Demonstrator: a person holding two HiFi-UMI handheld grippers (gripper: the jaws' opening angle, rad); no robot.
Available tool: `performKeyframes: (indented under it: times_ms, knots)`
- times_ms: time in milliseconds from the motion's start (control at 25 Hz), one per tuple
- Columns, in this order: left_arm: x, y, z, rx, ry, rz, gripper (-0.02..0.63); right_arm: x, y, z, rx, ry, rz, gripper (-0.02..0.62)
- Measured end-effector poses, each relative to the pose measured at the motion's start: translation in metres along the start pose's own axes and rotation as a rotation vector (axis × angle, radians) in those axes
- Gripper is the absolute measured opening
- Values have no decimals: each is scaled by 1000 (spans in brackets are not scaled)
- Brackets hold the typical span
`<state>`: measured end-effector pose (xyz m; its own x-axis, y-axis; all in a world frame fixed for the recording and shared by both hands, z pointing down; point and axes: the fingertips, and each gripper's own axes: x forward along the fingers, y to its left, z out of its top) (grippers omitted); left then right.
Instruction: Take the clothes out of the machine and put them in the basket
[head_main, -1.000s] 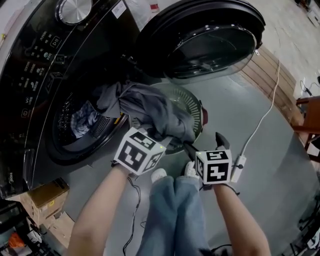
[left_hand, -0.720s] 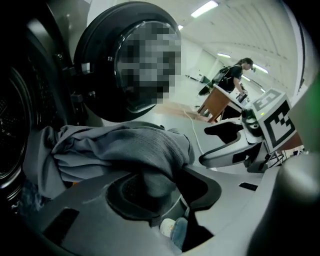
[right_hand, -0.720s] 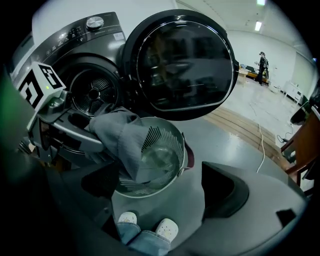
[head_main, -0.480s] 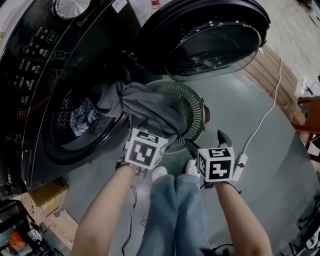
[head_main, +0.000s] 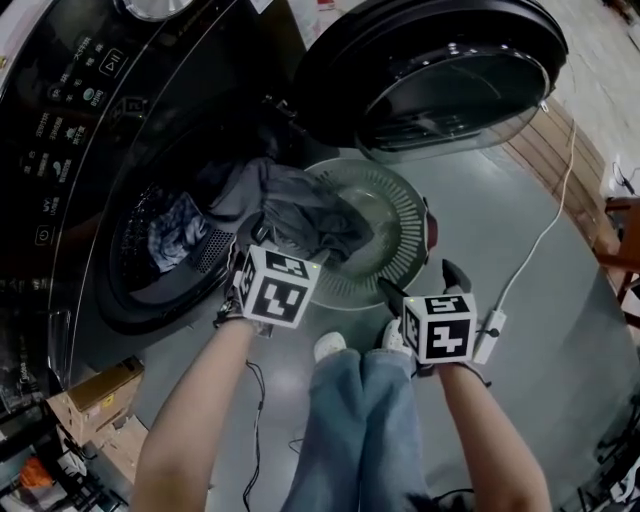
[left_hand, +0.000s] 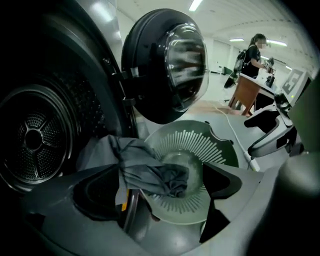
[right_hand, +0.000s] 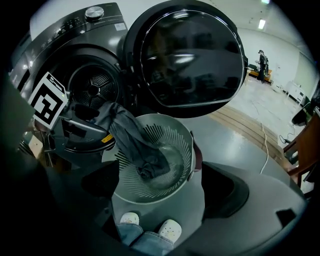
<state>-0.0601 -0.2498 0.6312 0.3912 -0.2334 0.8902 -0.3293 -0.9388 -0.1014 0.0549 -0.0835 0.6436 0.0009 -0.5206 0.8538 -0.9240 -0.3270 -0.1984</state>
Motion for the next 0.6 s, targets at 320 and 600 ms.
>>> performKeyframes:
  times_ms: [320, 600]
  knots:
    - [5, 82, -2, 127, 15, 195, 514, 20, 23, 23, -47, -5, 23, 514]
    - [29, 136, -14, 78, 81, 229, 514, 36, 34, 29, -82, 8, 33, 514]
